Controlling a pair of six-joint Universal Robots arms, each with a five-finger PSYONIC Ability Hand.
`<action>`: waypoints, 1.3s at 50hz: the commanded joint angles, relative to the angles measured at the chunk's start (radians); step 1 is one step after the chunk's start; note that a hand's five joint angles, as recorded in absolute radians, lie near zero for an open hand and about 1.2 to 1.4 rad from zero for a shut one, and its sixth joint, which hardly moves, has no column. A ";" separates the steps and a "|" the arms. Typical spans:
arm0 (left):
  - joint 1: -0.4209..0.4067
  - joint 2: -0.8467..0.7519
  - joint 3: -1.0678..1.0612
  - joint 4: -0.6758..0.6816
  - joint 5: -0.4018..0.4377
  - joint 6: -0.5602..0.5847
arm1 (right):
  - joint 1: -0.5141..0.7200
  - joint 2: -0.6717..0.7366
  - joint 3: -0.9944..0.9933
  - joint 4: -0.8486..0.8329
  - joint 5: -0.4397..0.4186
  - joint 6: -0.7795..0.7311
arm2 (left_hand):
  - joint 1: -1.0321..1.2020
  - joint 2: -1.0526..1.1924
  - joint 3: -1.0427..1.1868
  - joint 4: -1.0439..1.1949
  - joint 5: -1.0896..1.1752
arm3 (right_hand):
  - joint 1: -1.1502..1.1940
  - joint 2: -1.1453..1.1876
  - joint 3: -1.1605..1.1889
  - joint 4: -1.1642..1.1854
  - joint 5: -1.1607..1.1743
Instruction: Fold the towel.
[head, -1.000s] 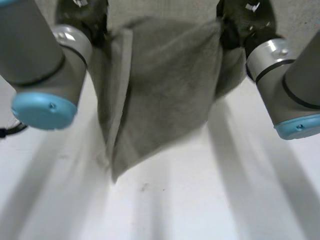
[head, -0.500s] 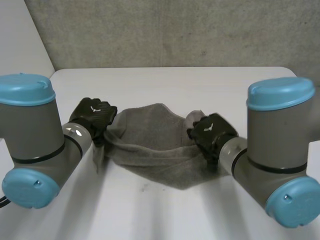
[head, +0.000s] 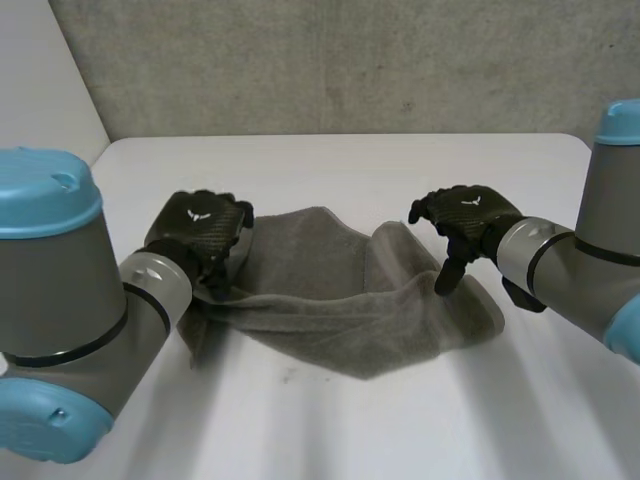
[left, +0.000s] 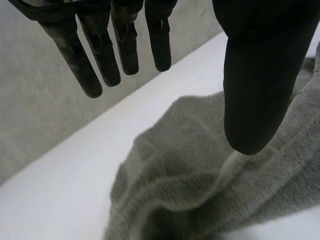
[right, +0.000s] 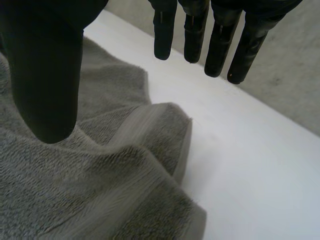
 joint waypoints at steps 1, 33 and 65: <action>0.006 -0.075 -0.004 0.002 -0.090 -0.039 | -0.004 0.099 -0.089 0.078 -0.027 -0.008 | 0.043 0.047 0.047 0.049 0.050 | 0.034 -0.016 0.006 0.011 0.015; 0.124 -0.230 0.024 0.090 -0.127 0.076 | -0.007 0.392 -0.343 0.127 0.045 -0.209 | 0.970 0.975 0.974 0.976 0.978 | 1.050 1.000 1.021 1.027 1.031; 0.222 -0.176 0.275 0.228 0.097 0.317 | 0.023 0.025 -0.120 -0.296 0.136 -0.316 | 0.970 0.975 0.974 0.976 0.978 | 1.101 1.052 1.073 1.079 1.082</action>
